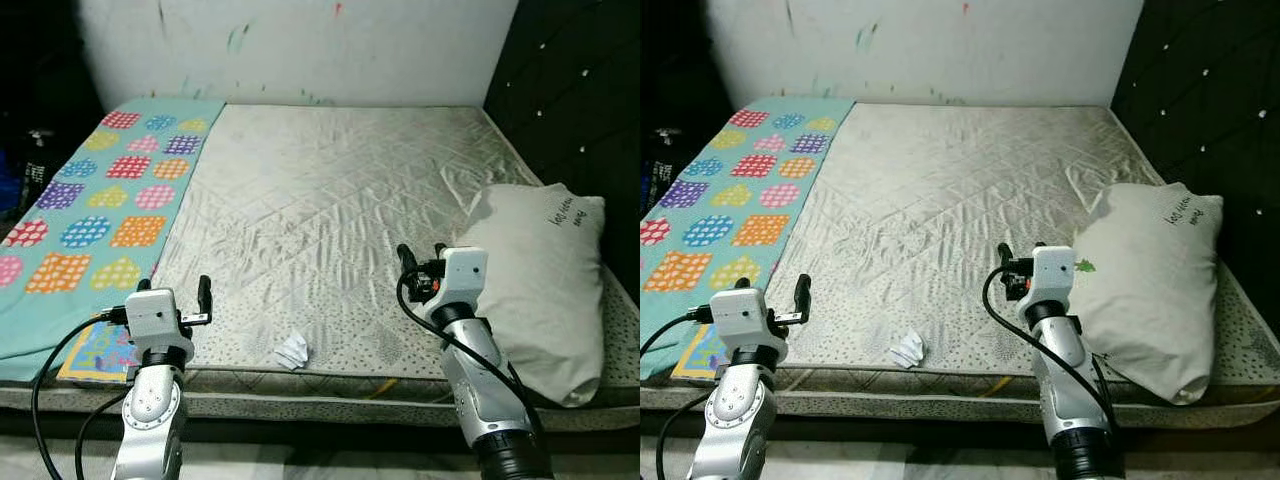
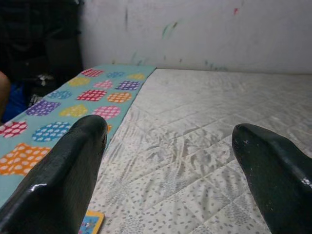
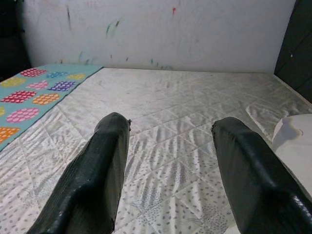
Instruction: Clean up the room
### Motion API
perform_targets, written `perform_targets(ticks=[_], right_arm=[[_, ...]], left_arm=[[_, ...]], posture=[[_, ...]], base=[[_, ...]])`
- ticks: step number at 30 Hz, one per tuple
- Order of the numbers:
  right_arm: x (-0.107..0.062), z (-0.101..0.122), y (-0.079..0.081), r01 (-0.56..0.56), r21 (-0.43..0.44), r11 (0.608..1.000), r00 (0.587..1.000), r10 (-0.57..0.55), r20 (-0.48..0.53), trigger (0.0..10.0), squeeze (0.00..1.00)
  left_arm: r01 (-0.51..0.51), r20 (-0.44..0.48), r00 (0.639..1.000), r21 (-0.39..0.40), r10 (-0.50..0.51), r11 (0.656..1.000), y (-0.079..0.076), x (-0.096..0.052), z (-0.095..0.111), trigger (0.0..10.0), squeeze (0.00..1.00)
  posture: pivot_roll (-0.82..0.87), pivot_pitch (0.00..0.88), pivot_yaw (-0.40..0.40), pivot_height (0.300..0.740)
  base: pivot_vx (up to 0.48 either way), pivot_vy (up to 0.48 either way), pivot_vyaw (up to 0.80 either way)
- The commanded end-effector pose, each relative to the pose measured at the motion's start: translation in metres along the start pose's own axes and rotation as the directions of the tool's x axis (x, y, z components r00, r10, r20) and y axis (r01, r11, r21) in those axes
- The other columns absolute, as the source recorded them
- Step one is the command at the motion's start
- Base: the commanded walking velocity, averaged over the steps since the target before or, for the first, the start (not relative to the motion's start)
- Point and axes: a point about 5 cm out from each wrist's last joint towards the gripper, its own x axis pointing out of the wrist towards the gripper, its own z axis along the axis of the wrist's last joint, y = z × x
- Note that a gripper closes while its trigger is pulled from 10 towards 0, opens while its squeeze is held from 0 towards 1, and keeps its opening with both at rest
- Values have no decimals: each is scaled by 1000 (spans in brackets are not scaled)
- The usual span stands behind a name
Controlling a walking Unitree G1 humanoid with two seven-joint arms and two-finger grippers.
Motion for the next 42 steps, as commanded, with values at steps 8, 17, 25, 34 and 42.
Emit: perform_targets(ticks=[8, 17, 25, 34, 42], right_arm=[[-6, -1, -7, 9, -21, 1000, 1000, -9, -8, 10000, 0], [-11, -3, -12, 29, -28, 999, 999, -29, -15, 10000, 0], [-11, -3, -13, 23, -39, 999, 999, -24, -23, 10000, 0], [-8, -2, -12, -3, -61, 998, 1000, 1, -31, 10000, 0], [-7, -4, -14, -3, -69, 998, 998, -1, -59, 10000, 0]], left_arm=[[35, -16, 999, -22, -35, 999, -7, -2, -1, 10000, 0], [57, -17, 998, -28, -58, 998, -11, 0, 2, 10000, 0], [56, -19, 998, -28, -57, 998, -11, 1, 2, 10000, 0], [51, -22, 998, -33, -52, 998, -11, 1, 2, 10000, 0], [96, -7, 995, -59, -96, 994, -16, 0, 3, 10000, 0]], posture=[[81, 25, 25, 740], [70, 44, 37, 740], [73, 49, 32, 740], [67, 48, 22, 740], [60, 49, 13, 740]], base=[[0, 0, 0], [0, 188, 0], [0, 480, 0], [0, 453, 0], [0, 0, -281]])
